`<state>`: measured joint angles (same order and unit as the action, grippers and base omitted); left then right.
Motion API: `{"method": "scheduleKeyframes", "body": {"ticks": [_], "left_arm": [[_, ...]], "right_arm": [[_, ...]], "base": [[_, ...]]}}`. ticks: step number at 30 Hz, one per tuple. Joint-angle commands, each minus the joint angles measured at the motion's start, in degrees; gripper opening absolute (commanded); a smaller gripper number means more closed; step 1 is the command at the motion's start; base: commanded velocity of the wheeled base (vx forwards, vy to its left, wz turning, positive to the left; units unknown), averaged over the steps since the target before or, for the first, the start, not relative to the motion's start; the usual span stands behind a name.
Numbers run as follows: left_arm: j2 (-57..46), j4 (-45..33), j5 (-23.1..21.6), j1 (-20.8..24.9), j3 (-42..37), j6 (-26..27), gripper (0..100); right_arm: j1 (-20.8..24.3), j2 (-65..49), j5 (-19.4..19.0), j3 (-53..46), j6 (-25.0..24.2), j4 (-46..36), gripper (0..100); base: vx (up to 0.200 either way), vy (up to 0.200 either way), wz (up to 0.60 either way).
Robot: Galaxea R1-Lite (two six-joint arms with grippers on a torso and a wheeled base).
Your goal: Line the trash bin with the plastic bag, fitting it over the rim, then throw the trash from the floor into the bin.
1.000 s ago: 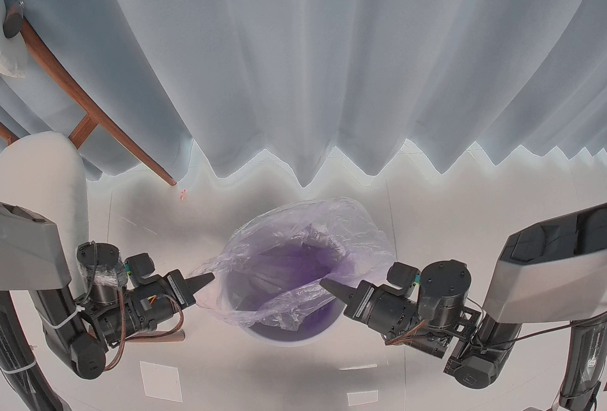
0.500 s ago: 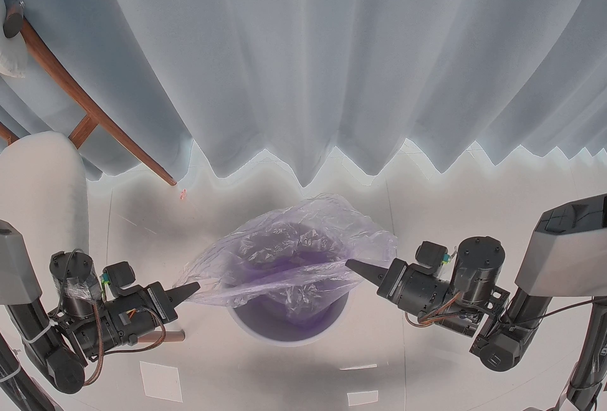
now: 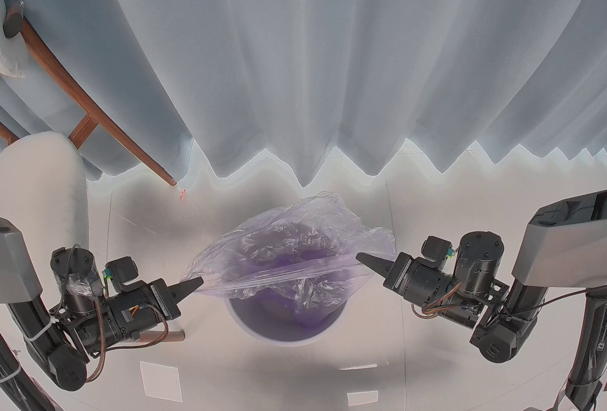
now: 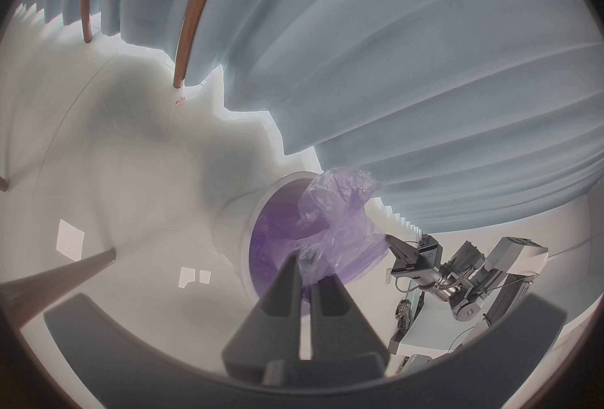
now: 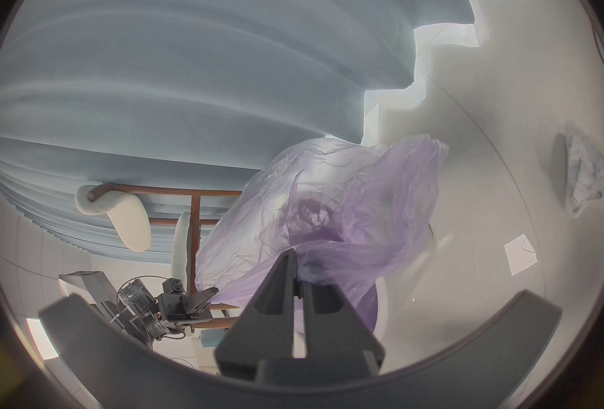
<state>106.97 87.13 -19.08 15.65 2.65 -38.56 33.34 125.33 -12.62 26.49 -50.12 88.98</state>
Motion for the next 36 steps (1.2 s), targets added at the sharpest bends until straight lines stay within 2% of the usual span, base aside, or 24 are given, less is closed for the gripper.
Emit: {"method": "scheduleKeyframes", "body": {"ticks": [1,7,11,27,36], "left_arm": [[1.5,-0.6,0.0,0.0,4.2,-0.1,0],[6.1,0.0,0.4,0.8,6.1,-0.1,0],[7.4,-0.5,0.4,-0.4,9.5,-0.4,0],[12.3,-0.4,0.4,-2.6,10.8,-0.4,0],[16.8,-0.2,0.4,-2.6,10.8,-0.2,0]], "right_arm": [[-0.8,0.7,0.0,0.5,0.0,0.8,0],[-2.1,1.9,0.0,1.6,0.0,0.8,0],[-3.2,4.0,0.0,3.2,-0.1,0.9,0],[-7.4,6.9,0.1,6.9,-0.2,0.9,0],[-6.7,9.1,0.1,6.3,-0.3,0.9,0]], "base": [[0.0,0.0,0.0],[0.0,0.0,0.0],[0.0,0.0,0.0],[0.0,0.0,0.0],[0.0,0.0,0.0]]}}
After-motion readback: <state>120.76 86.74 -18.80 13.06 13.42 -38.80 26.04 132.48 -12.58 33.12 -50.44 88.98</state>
